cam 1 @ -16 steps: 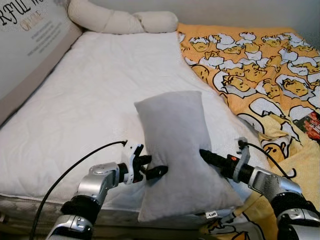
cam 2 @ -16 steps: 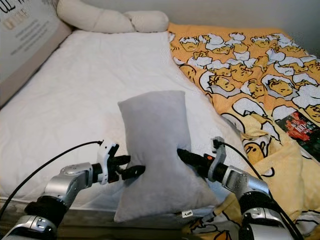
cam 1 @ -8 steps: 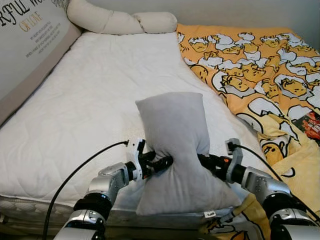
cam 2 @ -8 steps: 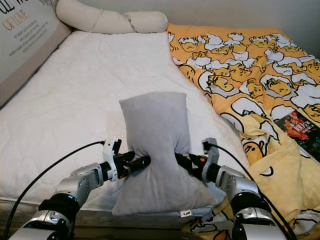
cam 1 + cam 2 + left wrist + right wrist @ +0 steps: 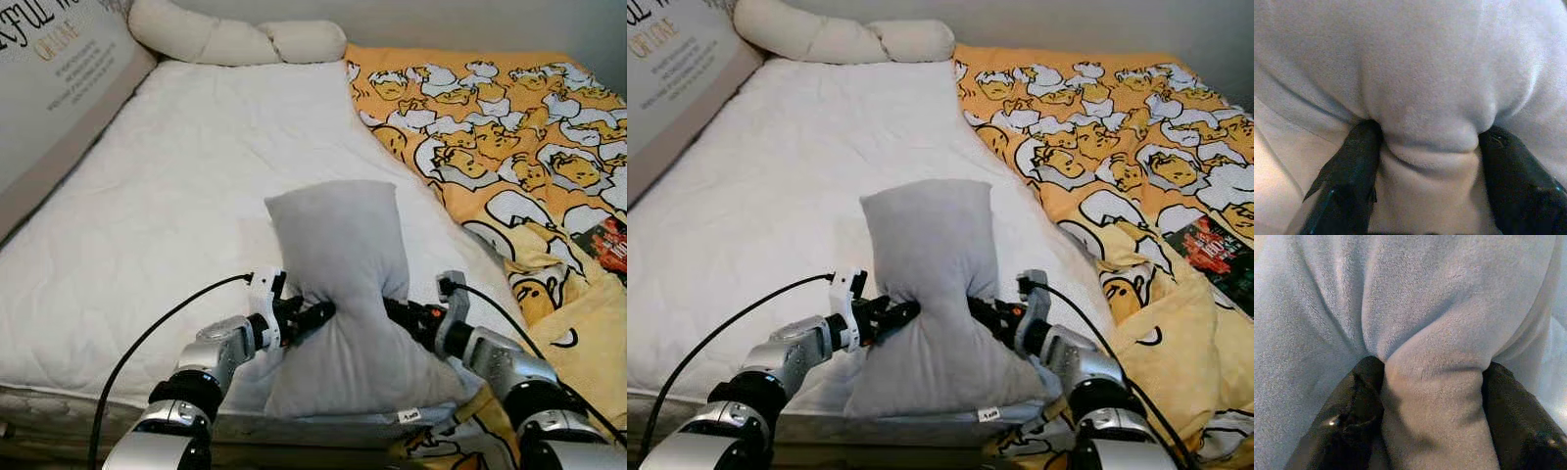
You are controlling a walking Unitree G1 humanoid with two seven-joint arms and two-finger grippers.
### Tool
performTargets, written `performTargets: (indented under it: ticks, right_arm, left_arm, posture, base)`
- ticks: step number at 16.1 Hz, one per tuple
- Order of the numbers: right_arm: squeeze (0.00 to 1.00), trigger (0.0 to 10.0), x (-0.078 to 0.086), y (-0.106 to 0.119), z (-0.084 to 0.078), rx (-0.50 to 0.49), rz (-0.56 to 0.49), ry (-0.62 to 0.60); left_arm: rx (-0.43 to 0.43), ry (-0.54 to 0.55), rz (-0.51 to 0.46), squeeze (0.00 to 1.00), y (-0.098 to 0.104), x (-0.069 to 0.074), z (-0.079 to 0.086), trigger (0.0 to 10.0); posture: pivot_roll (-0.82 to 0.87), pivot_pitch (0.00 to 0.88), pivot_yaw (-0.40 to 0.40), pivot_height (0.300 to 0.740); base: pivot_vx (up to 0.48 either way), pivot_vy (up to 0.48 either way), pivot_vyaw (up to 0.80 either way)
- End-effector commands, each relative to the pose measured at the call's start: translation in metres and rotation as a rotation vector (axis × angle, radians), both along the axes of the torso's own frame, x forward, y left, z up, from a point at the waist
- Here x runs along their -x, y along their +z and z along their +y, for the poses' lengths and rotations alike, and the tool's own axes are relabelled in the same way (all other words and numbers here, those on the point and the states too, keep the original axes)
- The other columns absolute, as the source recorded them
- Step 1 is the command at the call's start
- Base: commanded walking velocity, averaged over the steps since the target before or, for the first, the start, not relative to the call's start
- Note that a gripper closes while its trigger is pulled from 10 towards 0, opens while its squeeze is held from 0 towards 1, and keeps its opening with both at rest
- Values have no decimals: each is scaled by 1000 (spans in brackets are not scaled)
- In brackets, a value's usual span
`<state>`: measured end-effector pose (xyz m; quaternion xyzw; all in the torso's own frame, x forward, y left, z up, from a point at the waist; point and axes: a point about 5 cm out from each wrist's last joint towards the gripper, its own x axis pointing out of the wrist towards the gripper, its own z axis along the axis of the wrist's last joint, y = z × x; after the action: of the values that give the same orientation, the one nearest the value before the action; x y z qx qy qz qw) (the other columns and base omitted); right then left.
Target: Clean up the room
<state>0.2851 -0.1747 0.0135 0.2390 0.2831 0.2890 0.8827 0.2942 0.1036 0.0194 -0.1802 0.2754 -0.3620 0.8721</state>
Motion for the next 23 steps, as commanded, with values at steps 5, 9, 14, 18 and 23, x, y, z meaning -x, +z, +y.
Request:
performTargets:
  ticks: [5,9,14,18,23]
  right_arm:
    - [0,0,3,-6,19,-9,-11,-40]
    - [0,0,2,-7,24,30,-36,-48]
    - [0,0,-13,11,35,-12,-122,-87]
    - [0,0,-30,40,43,-91,-216,-146]
    - [0,0,-32,73,51,-152,-341,-189]
  left_arm:
    - [-32,48,-12,0,2,-6,3,0]
    - [-51,52,-58,0,7,-11,4,0]
    - [-66,62,-126,0,19,-20,3,0]
    - [-44,75,-299,0,51,-32,3,0]
    - [-18,132,-463,0,88,-33,6,0]
  posture:
    - [59,0,-13,740]
    - [61,0,-10,740]
    - [78,0,-25,740]
    - [79,0,-19,740]
    - [83,0,-24,740]
  base:
    - [0,0,0]
    - [0,0,0]
    - [0,0,0]
    - [0,0,0]
    - [0,0,0]
